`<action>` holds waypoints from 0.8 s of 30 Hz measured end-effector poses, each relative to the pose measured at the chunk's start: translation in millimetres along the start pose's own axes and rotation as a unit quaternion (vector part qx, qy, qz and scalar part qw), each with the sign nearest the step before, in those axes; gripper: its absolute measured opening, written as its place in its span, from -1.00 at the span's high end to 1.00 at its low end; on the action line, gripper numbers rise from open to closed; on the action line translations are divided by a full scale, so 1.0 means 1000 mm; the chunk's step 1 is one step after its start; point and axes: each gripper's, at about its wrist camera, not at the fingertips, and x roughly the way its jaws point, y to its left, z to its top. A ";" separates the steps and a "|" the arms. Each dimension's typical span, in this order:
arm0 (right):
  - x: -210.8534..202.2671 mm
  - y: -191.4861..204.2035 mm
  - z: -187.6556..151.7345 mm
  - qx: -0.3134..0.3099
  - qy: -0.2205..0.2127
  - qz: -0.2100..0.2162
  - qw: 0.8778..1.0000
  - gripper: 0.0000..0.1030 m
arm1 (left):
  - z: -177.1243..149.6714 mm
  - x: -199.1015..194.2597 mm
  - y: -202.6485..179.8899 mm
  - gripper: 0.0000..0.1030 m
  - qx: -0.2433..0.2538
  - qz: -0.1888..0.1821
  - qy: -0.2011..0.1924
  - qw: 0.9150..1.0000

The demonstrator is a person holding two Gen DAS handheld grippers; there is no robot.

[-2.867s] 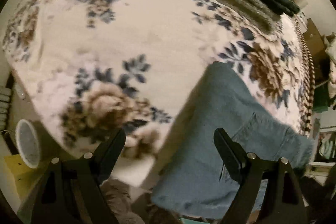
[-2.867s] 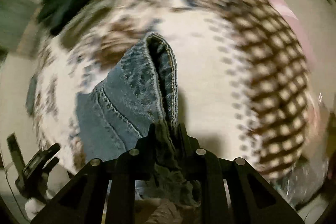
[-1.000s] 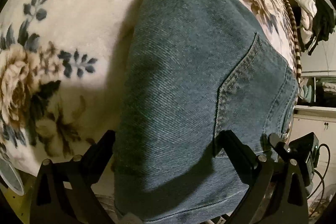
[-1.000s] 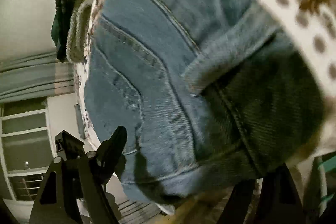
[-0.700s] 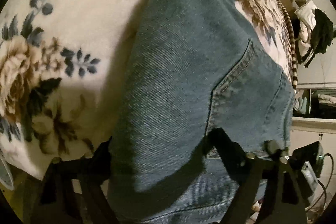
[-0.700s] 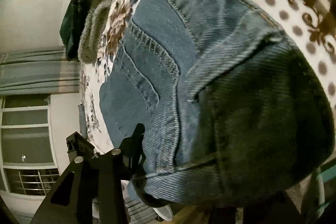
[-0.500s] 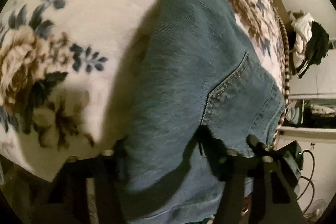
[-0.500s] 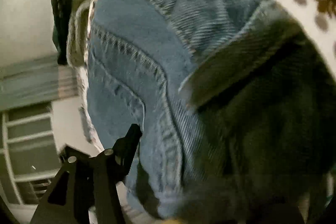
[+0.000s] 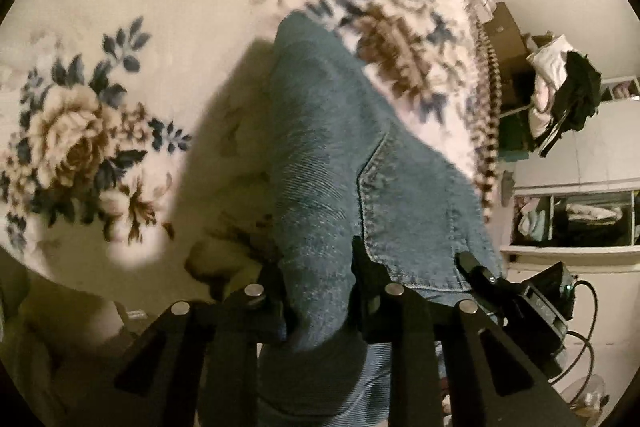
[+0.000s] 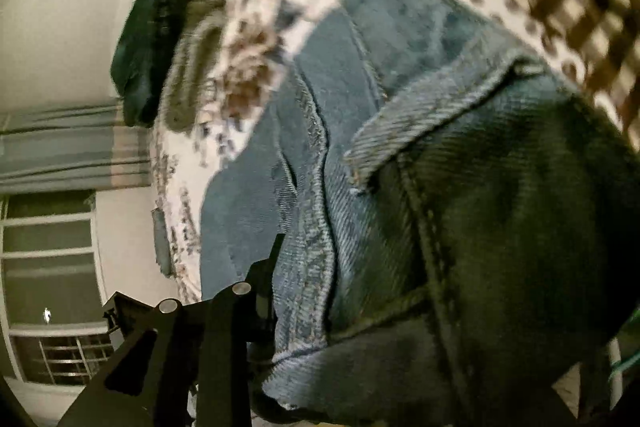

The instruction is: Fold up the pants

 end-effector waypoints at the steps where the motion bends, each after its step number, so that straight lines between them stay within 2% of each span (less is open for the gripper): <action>1: -0.007 0.009 0.003 -0.007 0.000 0.001 1.000 0.40 | 0.002 -0.011 -0.008 0.60 0.001 0.000 -0.003 1.000; 8: -0.051 0.068 0.014 -0.042 0.004 0.024 0.999 0.41 | 0.028 -0.067 -0.060 0.61 0.028 0.009 -0.033 0.999; 15: -0.076 0.162 0.058 -0.092 -0.011 0.048 0.995 0.41 | 0.093 -0.115 -0.108 0.61 0.046 0.001 -0.075 0.996; 21: -0.077 0.255 0.114 -0.122 -0.046 0.062 0.989 0.41 | 0.184 -0.142 -0.137 0.61 0.074 -0.016 -0.103 0.992; 24: -0.063 0.298 0.148 -0.129 -0.067 0.071 0.987 0.41 | 0.248 -0.144 -0.145 0.61 0.089 -0.024 -0.110 0.990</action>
